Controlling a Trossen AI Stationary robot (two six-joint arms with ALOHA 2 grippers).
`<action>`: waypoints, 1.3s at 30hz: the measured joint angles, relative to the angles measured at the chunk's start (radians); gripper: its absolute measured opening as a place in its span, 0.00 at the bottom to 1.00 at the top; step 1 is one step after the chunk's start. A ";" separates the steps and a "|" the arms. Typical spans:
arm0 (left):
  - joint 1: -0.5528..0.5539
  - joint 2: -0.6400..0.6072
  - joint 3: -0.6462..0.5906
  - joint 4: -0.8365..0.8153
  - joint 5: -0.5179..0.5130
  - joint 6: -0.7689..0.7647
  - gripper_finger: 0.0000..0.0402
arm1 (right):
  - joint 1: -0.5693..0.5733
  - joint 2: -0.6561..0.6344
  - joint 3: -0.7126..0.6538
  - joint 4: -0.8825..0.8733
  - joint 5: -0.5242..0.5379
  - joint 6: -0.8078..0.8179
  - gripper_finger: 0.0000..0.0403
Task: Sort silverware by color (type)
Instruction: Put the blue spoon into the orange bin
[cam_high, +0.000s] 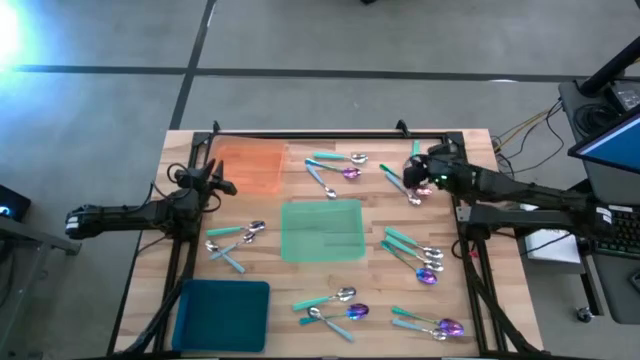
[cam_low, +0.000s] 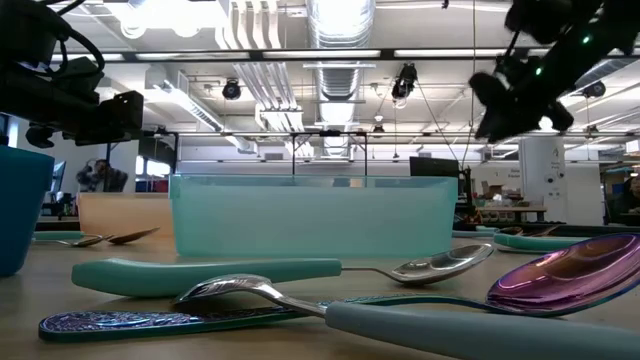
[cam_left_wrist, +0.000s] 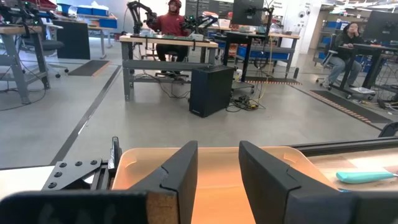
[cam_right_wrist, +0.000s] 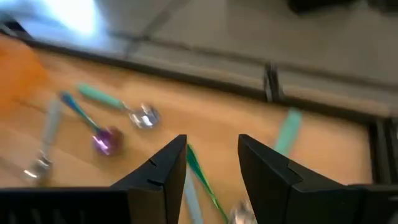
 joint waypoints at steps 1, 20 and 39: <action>0.000 0.000 0.000 0.000 0.000 0.000 0.26 | -0.014 0.020 0.000 -0.015 -0.027 0.025 0.33; 0.000 0.000 0.000 0.000 0.000 0.000 0.26 | -0.062 0.449 0.070 -0.020 -0.274 0.066 0.33; 0.000 0.000 0.000 0.000 0.000 0.000 0.26 | -0.062 0.612 0.095 -0.020 -0.273 0.006 0.33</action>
